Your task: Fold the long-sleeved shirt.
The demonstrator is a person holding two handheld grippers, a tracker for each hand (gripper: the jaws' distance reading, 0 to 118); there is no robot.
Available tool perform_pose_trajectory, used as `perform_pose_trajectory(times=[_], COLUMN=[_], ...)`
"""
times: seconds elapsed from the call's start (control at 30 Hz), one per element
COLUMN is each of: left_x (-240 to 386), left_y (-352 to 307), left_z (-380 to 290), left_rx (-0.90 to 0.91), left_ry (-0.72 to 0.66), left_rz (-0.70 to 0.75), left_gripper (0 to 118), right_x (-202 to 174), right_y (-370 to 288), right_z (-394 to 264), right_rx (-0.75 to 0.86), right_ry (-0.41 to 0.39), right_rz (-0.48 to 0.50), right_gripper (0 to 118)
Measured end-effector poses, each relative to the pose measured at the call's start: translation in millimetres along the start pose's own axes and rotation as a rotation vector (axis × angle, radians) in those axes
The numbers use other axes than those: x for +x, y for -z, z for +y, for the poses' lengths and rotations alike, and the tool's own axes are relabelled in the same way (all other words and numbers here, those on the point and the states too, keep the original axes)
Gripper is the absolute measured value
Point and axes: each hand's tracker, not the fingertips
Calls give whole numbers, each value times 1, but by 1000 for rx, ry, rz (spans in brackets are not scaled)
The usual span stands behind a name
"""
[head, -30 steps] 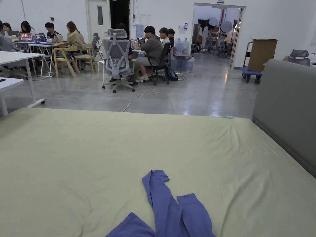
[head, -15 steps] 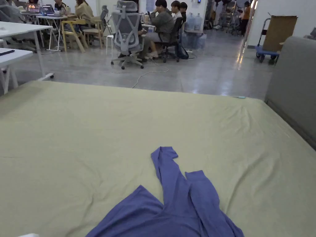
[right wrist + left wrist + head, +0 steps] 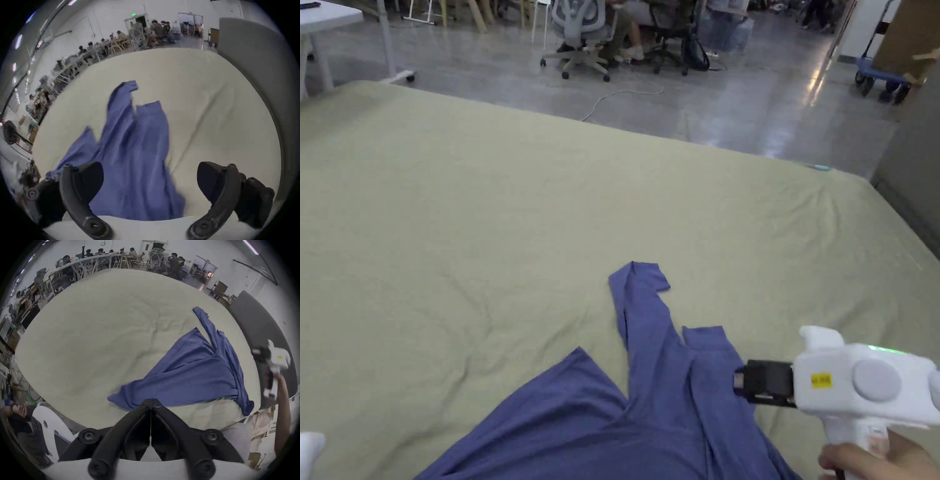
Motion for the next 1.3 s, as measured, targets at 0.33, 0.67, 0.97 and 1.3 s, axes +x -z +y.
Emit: perform_pose_trajectory(times=[0.33,0.67,0.97,1.3], left_x=[3,16,10,1], left_y=[7,-24,-31,-43], left_z=[7,-6,-28,-29], left_rx=[-37,4,-3,23], left_ry=[-20,5,-13,-50], left_rz=[-5,-42,-48,-59], left_gripper=[0,0,0,0], right_x=[-3,-9,0,18], right_y=[94,-109,-95,-101], right_z=[32,-55,-232,-223], right_rx=[-204,80,-246,-295], right_ry=[2,-97,-99,44], right_rz=[-109,-8,-88,-70], right_gripper=[10,0,0,64])
